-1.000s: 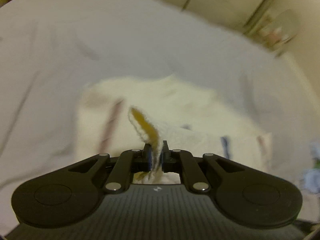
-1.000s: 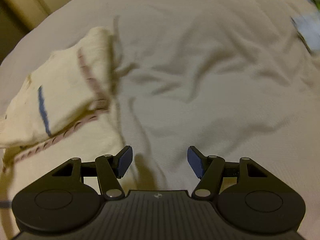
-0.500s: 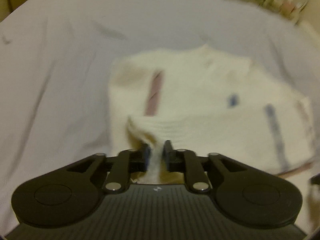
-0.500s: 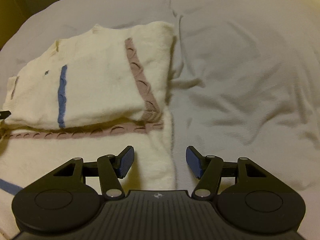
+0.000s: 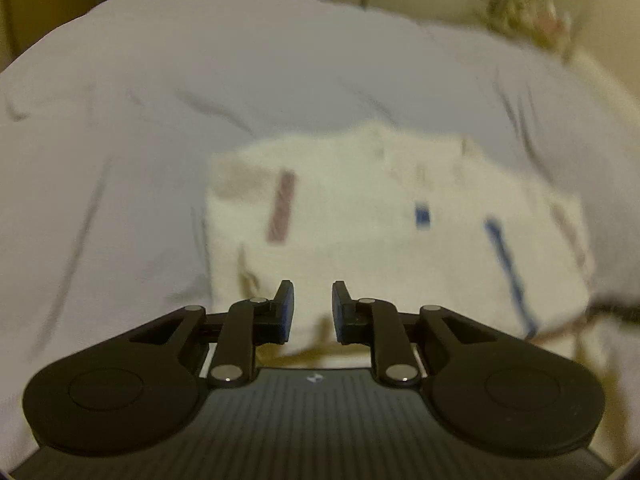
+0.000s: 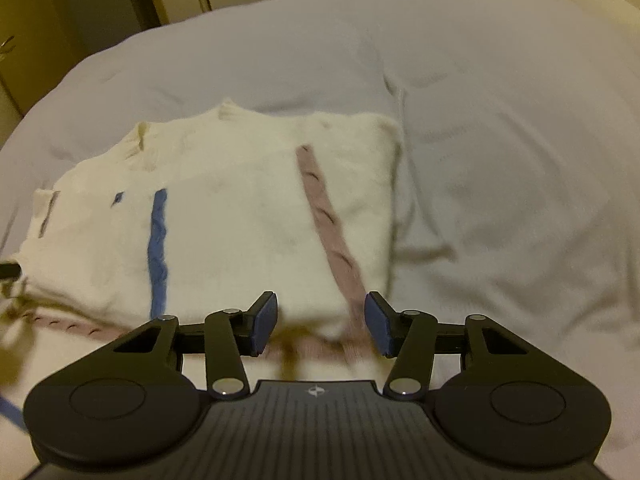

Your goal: Fold clothes

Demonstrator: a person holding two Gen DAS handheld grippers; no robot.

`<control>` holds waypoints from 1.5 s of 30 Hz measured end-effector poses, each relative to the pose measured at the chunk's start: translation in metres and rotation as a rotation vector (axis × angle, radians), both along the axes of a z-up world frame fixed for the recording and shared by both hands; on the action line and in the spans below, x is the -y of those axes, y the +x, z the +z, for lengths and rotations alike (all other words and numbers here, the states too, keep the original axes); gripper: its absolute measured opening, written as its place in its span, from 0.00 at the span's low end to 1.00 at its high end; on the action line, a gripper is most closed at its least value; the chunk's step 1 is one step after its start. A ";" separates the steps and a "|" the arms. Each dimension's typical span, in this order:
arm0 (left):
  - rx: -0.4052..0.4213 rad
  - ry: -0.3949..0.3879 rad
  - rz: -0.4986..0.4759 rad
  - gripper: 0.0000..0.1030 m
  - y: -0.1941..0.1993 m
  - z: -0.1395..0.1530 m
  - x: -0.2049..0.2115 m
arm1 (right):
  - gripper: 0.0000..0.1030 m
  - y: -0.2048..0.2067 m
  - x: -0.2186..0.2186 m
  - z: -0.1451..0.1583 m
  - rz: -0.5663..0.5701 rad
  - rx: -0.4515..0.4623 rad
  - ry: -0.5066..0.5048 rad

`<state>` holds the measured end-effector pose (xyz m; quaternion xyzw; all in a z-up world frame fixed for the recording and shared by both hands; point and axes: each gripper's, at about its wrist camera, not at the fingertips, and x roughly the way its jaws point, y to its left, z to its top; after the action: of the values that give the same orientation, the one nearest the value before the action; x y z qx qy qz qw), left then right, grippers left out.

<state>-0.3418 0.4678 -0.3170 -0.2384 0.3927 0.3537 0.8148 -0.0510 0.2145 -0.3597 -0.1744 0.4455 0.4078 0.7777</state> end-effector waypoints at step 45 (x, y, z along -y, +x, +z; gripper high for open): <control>-0.245 -0.251 0.064 0.12 -0.193 0.000 0.236 | 0.47 -0.199 0.225 0.014 -0.065 -0.204 -0.310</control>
<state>-0.5350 0.2322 -0.3170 -0.3058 0.5225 0.3541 0.7128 -0.2498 -0.0103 -0.3459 -0.2353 0.5851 0.3244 0.7050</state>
